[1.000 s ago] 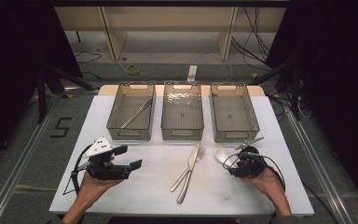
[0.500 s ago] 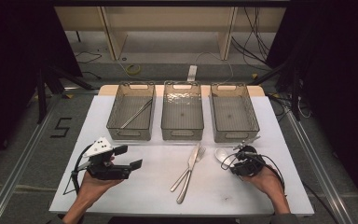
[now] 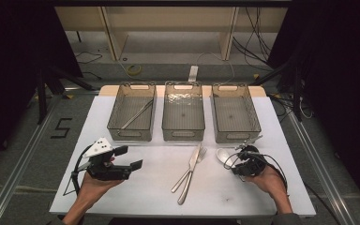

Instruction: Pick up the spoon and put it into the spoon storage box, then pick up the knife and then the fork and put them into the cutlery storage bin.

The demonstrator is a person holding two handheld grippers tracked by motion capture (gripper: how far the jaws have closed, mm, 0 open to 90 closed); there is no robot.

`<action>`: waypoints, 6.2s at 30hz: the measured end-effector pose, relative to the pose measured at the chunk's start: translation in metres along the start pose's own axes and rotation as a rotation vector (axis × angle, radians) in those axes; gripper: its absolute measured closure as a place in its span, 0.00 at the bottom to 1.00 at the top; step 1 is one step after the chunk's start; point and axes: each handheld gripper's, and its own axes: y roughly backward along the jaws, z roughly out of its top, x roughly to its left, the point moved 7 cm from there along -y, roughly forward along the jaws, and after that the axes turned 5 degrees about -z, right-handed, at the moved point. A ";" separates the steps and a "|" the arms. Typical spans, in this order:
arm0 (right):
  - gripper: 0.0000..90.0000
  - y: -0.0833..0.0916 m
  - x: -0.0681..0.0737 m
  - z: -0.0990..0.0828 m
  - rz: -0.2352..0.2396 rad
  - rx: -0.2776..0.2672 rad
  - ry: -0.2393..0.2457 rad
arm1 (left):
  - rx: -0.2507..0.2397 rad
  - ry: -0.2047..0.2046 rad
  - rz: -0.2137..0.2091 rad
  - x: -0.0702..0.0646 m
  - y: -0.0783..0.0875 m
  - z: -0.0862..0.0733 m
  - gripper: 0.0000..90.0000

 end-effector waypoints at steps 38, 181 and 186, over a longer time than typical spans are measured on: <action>0.86 0.039 0.020 0.108 0.043 -0.305 -0.002 | -0.076 0.016 -0.048 -0.006 0.009 0.004 0.20; 0.34 -0.023 0.162 0.095 0.272 -0.276 0.181 | -0.130 0.005 -0.011 -0.004 0.016 0.009 0.19; 0.43 -0.027 0.164 0.094 0.270 -0.261 0.194 | -0.133 0.009 -0.007 -0.003 0.018 0.008 0.19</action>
